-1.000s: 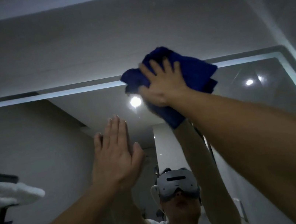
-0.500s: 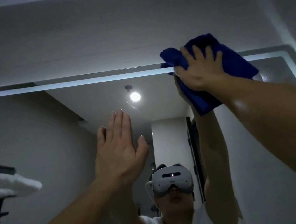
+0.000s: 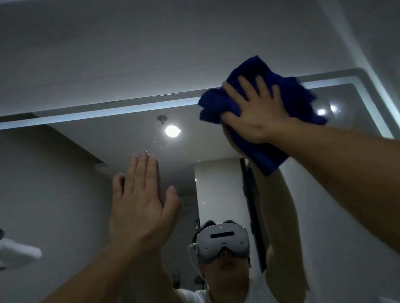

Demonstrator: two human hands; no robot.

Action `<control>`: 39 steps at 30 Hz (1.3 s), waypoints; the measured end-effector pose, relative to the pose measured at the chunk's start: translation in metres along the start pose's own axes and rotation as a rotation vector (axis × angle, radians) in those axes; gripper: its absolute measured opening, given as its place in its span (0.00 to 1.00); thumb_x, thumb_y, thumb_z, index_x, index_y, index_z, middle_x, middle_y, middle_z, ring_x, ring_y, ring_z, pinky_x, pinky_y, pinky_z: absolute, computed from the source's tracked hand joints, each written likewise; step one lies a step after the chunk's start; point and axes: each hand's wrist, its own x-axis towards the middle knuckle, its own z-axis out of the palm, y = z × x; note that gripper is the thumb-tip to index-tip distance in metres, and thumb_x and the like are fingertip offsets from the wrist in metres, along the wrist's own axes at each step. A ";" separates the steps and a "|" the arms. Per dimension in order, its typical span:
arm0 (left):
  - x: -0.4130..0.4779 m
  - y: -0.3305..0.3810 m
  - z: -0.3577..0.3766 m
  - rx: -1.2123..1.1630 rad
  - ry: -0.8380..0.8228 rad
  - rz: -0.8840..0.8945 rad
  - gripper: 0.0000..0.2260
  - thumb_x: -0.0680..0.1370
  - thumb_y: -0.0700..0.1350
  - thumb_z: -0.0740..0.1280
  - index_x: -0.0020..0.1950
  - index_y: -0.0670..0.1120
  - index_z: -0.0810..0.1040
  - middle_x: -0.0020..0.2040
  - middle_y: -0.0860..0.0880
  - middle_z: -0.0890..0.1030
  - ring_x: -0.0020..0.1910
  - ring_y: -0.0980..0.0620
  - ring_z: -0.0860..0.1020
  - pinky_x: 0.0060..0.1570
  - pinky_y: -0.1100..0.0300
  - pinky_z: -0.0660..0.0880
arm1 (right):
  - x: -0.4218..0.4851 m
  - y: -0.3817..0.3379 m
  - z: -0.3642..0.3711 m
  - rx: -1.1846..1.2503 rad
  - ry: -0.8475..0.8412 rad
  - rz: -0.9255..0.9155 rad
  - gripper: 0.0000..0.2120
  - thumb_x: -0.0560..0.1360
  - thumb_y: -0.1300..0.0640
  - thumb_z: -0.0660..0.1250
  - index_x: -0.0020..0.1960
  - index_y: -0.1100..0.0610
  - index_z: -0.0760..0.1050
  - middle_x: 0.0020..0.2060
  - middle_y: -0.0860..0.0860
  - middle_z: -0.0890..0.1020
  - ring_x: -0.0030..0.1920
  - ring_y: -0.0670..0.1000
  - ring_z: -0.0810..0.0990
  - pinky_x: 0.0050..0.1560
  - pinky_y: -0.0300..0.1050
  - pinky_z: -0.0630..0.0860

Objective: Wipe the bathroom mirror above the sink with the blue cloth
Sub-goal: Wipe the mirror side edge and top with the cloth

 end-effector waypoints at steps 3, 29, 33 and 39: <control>0.001 0.003 -0.001 0.011 0.012 0.002 0.36 0.77 0.64 0.38 0.82 0.48 0.44 0.82 0.51 0.42 0.78 0.58 0.36 0.78 0.52 0.38 | -0.013 -0.038 0.011 -0.042 0.045 -0.008 0.32 0.81 0.37 0.45 0.80 0.44 0.37 0.80 0.51 0.42 0.79 0.61 0.39 0.75 0.64 0.37; -0.084 0.012 0.012 0.011 0.014 -0.038 0.30 0.81 0.56 0.45 0.81 0.44 0.53 0.81 0.48 0.50 0.80 0.55 0.44 0.75 0.60 0.36 | -0.238 -0.014 0.070 -0.103 -0.178 -0.820 0.33 0.77 0.36 0.55 0.80 0.42 0.53 0.79 0.50 0.59 0.79 0.61 0.50 0.75 0.65 0.43; -0.086 0.016 0.009 0.016 0.015 -0.059 0.31 0.80 0.57 0.44 0.81 0.45 0.53 0.82 0.48 0.50 0.80 0.55 0.43 0.75 0.57 0.39 | -0.202 0.028 0.060 -0.082 -0.186 -0.902 0.32 0.78 0.35 0.54 0.78 0.34 0.44 0.80 0.43 0.47 0.80 0.53 0.41 0.77 0.61 0.40; -0.126 0.017 0.016 0.071 -0.031 0.002 0.30 0.80 0.54 0.49 0.81 0.42 0.55 0.82 0.44 0.52 0.81 0.51 0.46 0.77 0.53 0.43 | -0.129 0.007 0.035 -0.100 -0.012 -0.094 0.33 0.78 0.34 0.43 0.79 0.40 0.37 0.80 0.49 0.42 0.79 0.57 0.38 0.75 0.60 0.33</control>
